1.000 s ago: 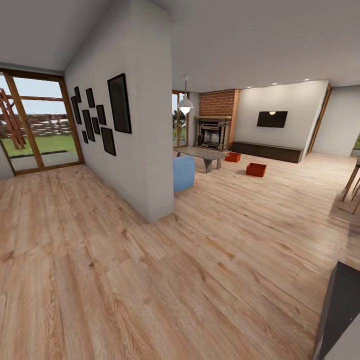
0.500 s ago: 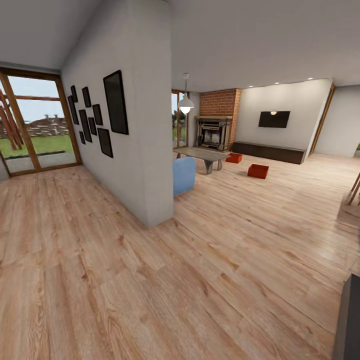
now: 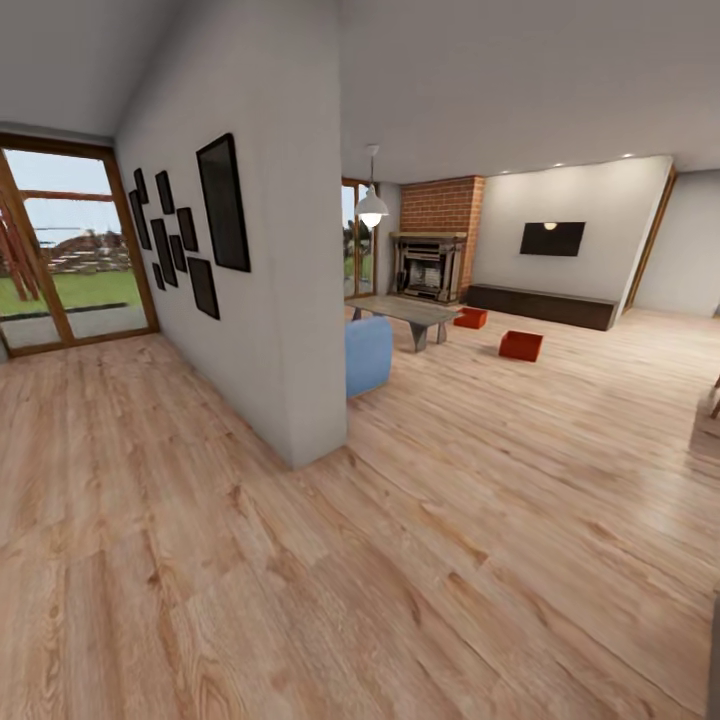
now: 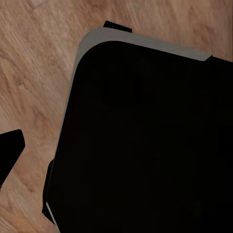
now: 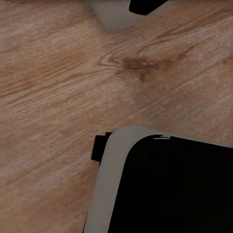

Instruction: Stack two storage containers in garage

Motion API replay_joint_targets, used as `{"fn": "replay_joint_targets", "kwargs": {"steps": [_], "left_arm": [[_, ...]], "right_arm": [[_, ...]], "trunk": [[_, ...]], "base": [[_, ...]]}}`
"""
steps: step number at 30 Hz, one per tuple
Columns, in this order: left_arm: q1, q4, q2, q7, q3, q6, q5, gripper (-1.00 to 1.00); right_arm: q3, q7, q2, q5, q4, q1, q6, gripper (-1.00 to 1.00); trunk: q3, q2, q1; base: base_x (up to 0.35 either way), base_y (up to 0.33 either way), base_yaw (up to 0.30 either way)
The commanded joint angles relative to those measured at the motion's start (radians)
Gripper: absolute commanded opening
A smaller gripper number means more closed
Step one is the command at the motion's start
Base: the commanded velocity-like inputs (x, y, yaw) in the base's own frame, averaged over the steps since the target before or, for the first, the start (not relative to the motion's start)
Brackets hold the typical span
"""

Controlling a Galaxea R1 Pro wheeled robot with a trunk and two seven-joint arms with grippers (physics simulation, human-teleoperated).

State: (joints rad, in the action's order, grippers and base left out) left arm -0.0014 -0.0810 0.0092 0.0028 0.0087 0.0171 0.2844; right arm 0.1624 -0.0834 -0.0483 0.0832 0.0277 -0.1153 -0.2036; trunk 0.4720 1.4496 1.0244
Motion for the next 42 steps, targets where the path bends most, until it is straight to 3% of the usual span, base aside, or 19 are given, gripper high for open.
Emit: {"fn": "replay_joint_targets", "kwargs": {"steps": [1, 13, 28, 42], "left_arm": [[0.000, 0.000, 0.000, 0.000, 0.000, 0.002, 0.004, 1.00], [0.000, 0.000, 0.000, 0.000, 0.000, 0.003, 0.004, 1.00], [0.000, 0.000, 0.000, 0.000, -0.001, 0.003, 0.004, 1.00], [0.000, 0.000, -0.001, 0.000, -0.001, 0.002, 0.004, 1.00]], "right_arm": [[0.004, -0.006, 0.000, 0.009, 0.003, -0.001, -0.004, 1.00], [0.006, -0.003, -0.001, 0.009, 0.003, -0.001, -0.003, 1.00], [0.008, -0.002, -0.001, 0.010, 0.003, -0.001, -0.005, 1.00], [0.008, -0.002, 0.000, 0.011, 0.003, -0.001, -0.005, 1.00]], "trunk": [[0.001, 0.000, 0.001], [0.001, 0.000, 0.001], [0.001, 0.000, 0.001], [0.001, 0.000, 0.001]], "base": [[0.324, 0.000, 0.000], [0.325, 0.000, -0.016], [0.324, 0.000, -0.214], [0.324, 0.000, -0.023]]}}
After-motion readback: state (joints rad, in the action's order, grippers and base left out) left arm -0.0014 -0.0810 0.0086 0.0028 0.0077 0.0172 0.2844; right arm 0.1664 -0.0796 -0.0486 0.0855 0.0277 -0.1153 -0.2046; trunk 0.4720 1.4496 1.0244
